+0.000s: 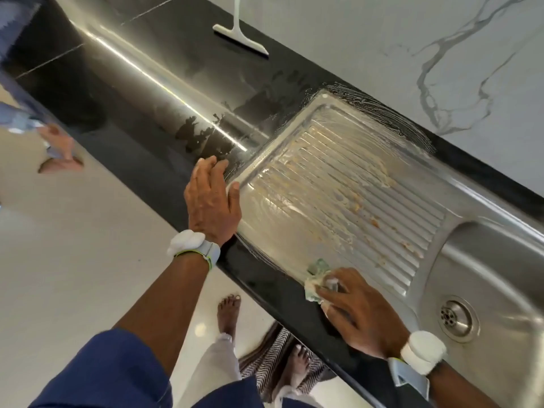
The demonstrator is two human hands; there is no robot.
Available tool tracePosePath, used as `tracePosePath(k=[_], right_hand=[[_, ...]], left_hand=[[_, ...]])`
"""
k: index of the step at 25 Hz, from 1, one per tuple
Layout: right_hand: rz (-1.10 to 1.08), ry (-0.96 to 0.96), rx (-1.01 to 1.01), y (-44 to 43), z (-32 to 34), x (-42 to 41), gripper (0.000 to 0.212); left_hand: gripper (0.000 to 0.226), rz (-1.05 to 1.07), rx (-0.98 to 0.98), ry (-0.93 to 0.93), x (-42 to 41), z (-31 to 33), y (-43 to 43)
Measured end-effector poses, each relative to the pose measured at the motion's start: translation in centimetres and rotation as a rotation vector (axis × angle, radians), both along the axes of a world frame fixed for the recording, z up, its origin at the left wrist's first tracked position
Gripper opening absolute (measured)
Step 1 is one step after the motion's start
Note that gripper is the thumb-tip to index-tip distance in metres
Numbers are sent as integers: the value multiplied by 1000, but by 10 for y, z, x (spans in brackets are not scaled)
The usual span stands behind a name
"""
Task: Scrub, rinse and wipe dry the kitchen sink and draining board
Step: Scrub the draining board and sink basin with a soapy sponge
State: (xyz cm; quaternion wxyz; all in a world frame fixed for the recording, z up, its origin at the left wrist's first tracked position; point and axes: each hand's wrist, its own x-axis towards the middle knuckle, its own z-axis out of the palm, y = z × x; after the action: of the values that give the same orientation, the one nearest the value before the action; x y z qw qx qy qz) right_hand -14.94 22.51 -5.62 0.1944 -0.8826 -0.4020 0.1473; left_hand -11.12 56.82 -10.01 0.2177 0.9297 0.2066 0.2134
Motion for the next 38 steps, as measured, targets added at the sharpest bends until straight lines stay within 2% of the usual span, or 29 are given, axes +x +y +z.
tracePosePath(k=[3, 5, 6, 9, 10, 11, 12, 14, 17, 20, 24, 25, 26, 27, 29, 30, 31, 33, 34, 36, 38], right_hand=[[187, -14, -29, 4, -5, 17, 45], [350, -129, -133, 29, -22, 47, 53], [328, -247, -198, 39, -31, 69, 59], [-121, -363, -386, 31, -36, 140, 74], [-195, -385, -383, 27, -36, 140, 73], [-172, -441, -381, 20, -35, 130, 69], [-94, -510, -358, 15, -31, 113, 63], [22, -510, -149, 5, -30, 90, 50], [36, -268, 86, -3, -22, 109, 45], [132, -196, 155, -1, -25, 150, 49], [569, -310, 120, 13, -34, 185, 34], [615, -329, 94, 15, -37, 191, 31], [587, -367, 77, 17, -40, 197, 27], [463, -405, 61, 21, -43, 203, 25], [54, -478, 69, 31, -43, 208, 17], [-60, -521, 59, 37, -43, 202, 11], [-77, -580, 17, 45, -42, 192, 8], [7, -635, -14, 53, -41, 170, 19], [17, -588, 25, 55, -38, 165, 21], [-2, -488, 130, 56, -35, 169, 7], [53, -462, 139, 55, -35, 176, 9]], left_hand=[[48, 67, 38, 19, -24, -5, -55], [48, 126, 43, 75, -30, -10, -81], [49, 146, 78, 119, -31, -12, -88], [49, 171, 159, 198, -27, -15, -93], [49, 174, 169, 206, -26, -16, -92], [49, 171, 169, 206, -24, -17, -92], [49, 171, 166, 203, -24, -18, -93], [50, 183, 167, 209, -25, -17, -91], [50, 184, 168, 205, -23, -14, -91], [50, 193, 162, 182, -24, -14, -91], [48, 211, 165, 190, -26, -16, -92], [48, 209, 165, 197, -25, -15, -92], [47, 209, 170, 203, -23, -14, -92], [47, 208, 175, 208, -21, -14, -90], [47, 195, 177, 205, -18, -13, -88], [47, 193, 182, 200, -20, -13, -88], [47, 192, 186, 196, -20, -14, -88], [48, 189, 183, 201, -23, -14, -89], [48, 188, 183, 207, -23, -15, -90], [50, 186, 185, 217, -24, -16, -89], [51, 178, 177, 216, -24, -16, -88]])
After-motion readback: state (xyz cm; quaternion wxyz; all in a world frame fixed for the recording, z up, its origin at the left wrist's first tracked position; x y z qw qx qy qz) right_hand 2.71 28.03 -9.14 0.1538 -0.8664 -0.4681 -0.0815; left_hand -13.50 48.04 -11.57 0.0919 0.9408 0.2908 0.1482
